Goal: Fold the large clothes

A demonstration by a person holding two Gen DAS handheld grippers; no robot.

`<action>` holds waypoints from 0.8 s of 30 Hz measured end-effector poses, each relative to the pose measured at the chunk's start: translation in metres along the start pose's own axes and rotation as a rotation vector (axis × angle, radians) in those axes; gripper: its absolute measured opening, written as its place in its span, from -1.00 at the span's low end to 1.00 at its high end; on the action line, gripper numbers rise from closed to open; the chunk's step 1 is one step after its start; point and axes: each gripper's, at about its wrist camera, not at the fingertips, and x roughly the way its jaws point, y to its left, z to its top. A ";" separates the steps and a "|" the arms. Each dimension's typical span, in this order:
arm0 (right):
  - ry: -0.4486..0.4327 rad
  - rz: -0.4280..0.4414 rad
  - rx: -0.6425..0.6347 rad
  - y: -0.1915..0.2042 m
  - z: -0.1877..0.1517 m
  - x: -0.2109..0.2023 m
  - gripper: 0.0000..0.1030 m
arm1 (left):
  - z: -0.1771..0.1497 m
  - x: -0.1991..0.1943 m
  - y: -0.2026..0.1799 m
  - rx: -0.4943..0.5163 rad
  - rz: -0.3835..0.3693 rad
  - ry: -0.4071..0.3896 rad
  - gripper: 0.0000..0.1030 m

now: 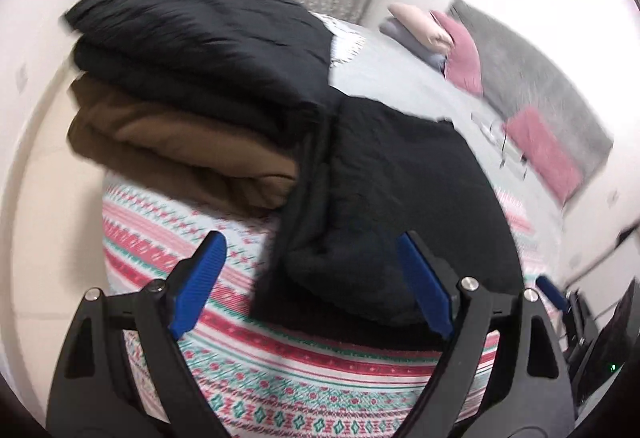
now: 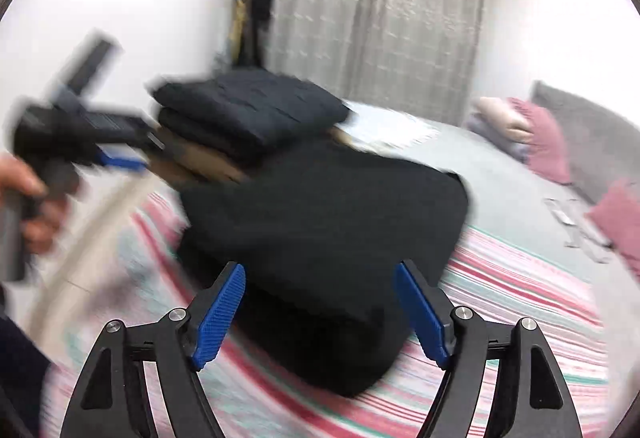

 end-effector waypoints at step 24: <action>0.185 -0.069 -0.408 0.028 -0.042 0.067 0.04 | -0.019 0.069 -0.031 0.161 0.168 0.150 0.27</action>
